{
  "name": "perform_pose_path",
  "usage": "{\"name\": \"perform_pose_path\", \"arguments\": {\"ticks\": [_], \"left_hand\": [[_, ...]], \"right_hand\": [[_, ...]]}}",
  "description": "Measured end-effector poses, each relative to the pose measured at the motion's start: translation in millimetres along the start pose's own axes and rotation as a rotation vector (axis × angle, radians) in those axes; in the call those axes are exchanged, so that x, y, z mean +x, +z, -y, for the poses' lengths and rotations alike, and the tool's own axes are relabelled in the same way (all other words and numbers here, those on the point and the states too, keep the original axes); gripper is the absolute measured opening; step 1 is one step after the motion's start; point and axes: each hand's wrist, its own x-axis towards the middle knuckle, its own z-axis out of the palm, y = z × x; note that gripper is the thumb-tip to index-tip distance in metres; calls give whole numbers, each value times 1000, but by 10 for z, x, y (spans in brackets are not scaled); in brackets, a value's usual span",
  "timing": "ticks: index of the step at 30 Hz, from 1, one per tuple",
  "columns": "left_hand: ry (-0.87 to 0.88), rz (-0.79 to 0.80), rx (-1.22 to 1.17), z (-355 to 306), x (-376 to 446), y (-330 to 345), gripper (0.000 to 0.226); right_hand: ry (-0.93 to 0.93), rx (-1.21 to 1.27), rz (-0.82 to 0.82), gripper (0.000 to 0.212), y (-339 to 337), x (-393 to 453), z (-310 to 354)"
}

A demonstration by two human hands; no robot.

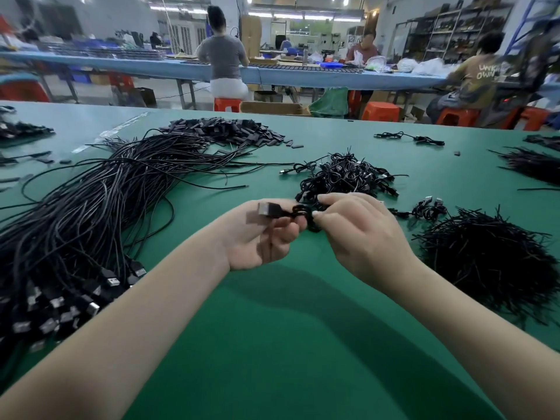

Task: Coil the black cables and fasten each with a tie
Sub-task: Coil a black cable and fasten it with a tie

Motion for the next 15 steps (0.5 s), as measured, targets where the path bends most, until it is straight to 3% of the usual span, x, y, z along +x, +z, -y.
{"name": "perform_pose_path", "arguments": {"ticks": [5,7,10,15], "left_hand": [[457,-162,527,43,55,17,28],[600,-225,798,50,78,-40,26],[722,-258,886,74,101,-78,2],[849,-344,931,124,174,-63,8]], "right_hand": [[745,529,7,14,-12,70,39],[925,703,41,18,-6,91,61],[950,769,92,17,-16,107,120],[922,663,107,10,-15,103,121]]}}
